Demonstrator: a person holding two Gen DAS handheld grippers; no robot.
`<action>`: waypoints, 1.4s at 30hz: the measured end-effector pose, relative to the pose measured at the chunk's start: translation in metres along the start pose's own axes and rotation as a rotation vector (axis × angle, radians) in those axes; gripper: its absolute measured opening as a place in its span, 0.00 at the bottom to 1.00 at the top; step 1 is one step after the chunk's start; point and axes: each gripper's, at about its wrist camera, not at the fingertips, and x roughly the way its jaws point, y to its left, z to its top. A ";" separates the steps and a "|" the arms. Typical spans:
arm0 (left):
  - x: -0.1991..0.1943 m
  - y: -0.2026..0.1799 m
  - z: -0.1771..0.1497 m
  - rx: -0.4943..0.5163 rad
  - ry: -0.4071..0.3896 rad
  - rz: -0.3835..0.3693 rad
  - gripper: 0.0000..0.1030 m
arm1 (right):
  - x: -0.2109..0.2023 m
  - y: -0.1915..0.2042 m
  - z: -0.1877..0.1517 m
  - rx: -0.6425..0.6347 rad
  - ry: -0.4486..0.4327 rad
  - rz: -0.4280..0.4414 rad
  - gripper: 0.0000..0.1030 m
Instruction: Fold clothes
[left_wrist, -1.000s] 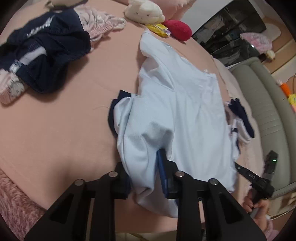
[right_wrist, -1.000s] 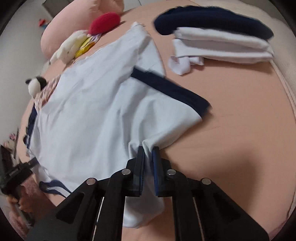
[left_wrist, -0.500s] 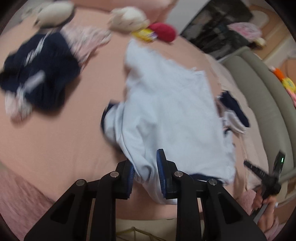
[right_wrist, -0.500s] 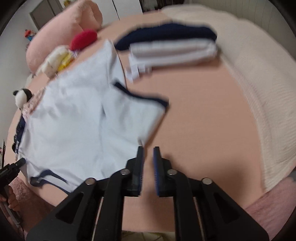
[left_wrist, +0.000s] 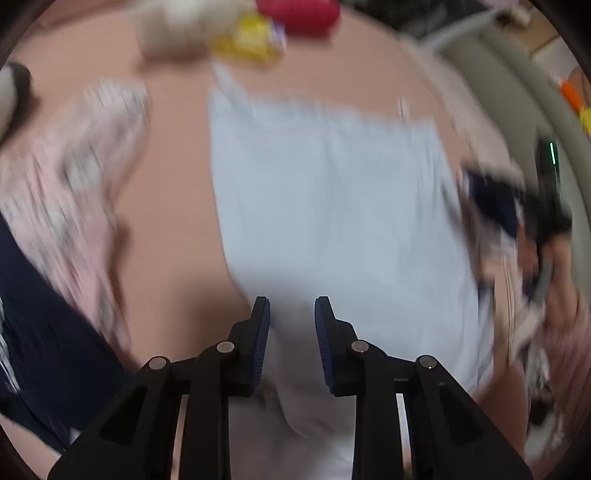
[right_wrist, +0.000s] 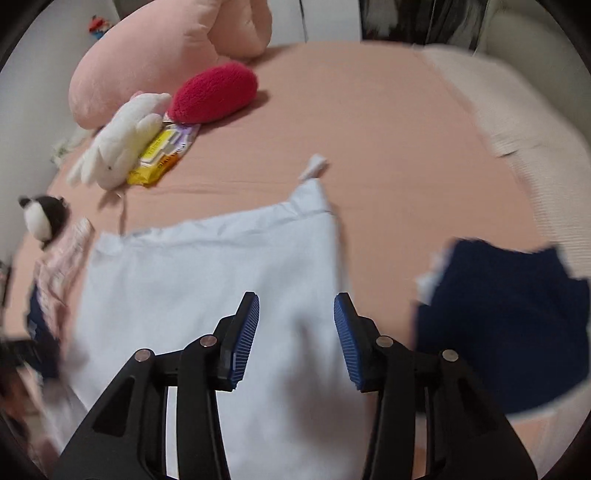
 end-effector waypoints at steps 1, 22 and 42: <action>0.006 -0.002 -0.008 -0.010 0.043 0.001 0.26 | 0.012 0.000 0.010 0.003 0.028 0.013 0.42; 0.045 0.069 0.180 -0.252 -0.065 0.015 0.37 | 0.070 -0.032 0.093 0.064 0.212 -0.105 0.66; 0.080 0.015 0.282 0.036 0.004 0.147 0.26 | 0.157 -0.097 0.139 0.222 0.336 0.063 0.29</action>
